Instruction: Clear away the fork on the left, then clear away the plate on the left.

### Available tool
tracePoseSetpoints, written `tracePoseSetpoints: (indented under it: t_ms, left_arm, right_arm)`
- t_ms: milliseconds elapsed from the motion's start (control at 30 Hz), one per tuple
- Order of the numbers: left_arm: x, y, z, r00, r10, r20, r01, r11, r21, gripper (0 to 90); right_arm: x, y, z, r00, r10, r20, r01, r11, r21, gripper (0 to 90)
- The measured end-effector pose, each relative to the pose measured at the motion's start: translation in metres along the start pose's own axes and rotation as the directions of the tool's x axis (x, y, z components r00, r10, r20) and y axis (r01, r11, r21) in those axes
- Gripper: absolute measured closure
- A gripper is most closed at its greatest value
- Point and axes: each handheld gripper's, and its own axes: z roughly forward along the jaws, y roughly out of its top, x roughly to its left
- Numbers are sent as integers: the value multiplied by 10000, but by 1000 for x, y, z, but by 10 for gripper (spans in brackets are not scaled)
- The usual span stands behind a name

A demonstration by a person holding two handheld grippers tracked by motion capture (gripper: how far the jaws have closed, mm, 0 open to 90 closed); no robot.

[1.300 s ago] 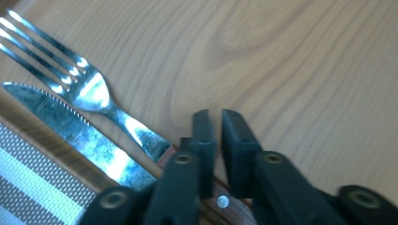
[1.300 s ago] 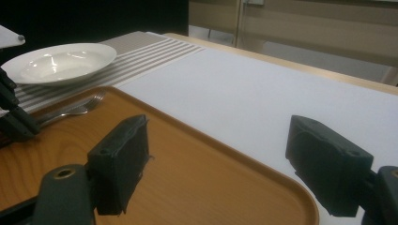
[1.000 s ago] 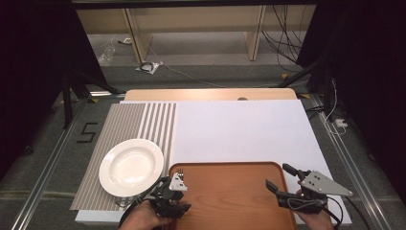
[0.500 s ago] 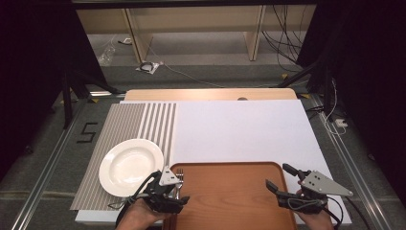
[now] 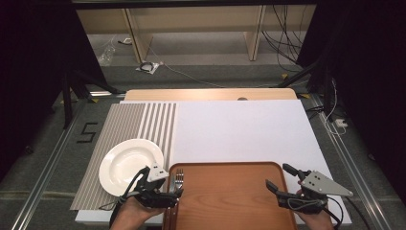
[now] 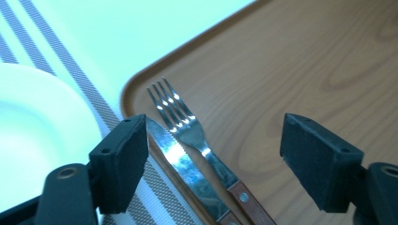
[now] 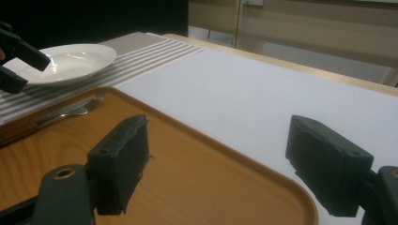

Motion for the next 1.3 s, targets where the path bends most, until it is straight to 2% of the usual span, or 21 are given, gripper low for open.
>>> tracePoseSetpoints:
  t_ms: [233, 833, 1300]
  left_arm:
    - [11, -3, -7, 9979, -546, -357, 532, 9979, -382, 216]
    - [29, -10, -22, 9865, -1362, -908, 1276, 9874, -940, 188]
    - [41, -18, -31, 9683, -2094, -1365, 1908, 9719, -1381, 177]
  right_arm:
    - [0, 0, 0, 10000, 7, -3, -7, 10000, -19, 223]
    - [0, 0, 0, 10000, 21, 6, -21, 10000, 6, 224]
    - [0, 0, 0, 10000, 20, 8, -20, 10000, -24, 224]
